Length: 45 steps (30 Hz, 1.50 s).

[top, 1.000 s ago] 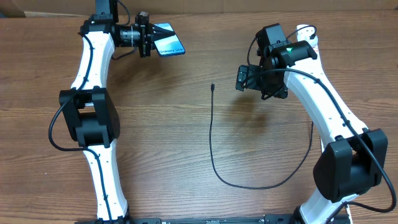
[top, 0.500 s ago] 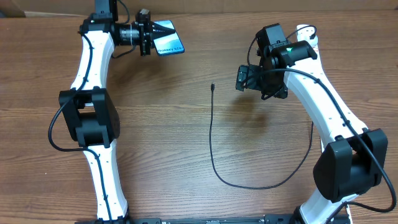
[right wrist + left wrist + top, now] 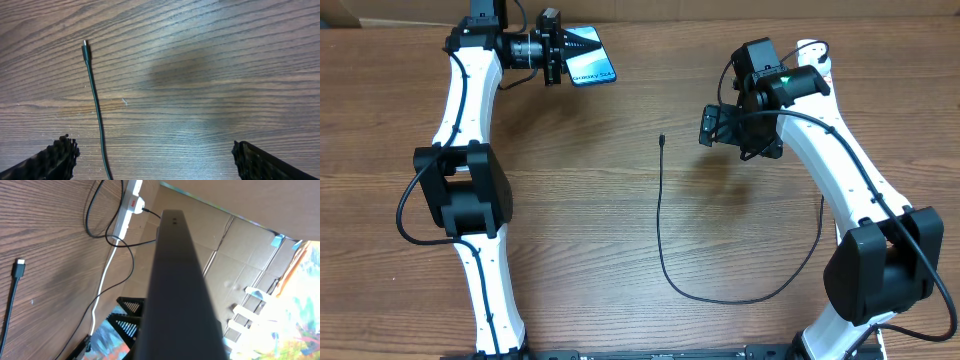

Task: Plug charger to phone and switch on socket
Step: 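Raise the phone with the left gripper to the top left and hold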

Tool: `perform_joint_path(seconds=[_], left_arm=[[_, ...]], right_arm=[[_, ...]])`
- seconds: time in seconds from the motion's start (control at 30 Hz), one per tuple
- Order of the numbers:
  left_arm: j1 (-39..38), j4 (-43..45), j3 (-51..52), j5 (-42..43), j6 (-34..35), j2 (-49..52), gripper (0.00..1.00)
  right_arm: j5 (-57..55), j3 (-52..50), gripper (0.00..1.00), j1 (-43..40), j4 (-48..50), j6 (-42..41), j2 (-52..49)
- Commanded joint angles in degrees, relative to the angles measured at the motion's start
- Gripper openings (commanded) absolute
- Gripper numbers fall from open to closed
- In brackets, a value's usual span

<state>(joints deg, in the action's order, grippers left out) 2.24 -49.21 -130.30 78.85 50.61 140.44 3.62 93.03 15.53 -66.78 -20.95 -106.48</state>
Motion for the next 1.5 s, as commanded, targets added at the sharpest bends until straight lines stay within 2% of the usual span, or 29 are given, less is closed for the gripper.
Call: perform_joint_path(seconds=[0.0,0.93,1.1,1.3,1.47], left_arm=[[-0.17,0.39,-1.99,2.16,-1.33,-3.96,0.04],[-0.68,0.2,-1.97,-1.84,-0.59,-3.76,0.04],[-1.31,0.42,-1.97,0.98,-0.68,-3.19,0.04],[-1.4,-0.13,-1.97,4.85,-4.04,-3.17,0.04],[-2.05,-1.55,-1.86,4.96,-5.64,-3.13,0.04]], right_arm=[[-0.57,1.33,1.0,0.26,0.28,0.2,0.07],[-0.57,1.33,1.0,0.26,0.28,0.22,0.07],[-0.57,1.33,1.0,0.26,0.28,0.2,0.07],[-0.57,1.33,1.0,0.26,0.28,0.22,0.07],[-0.57,1.33,1.0,0.26,1.31,0.22,0.07]])
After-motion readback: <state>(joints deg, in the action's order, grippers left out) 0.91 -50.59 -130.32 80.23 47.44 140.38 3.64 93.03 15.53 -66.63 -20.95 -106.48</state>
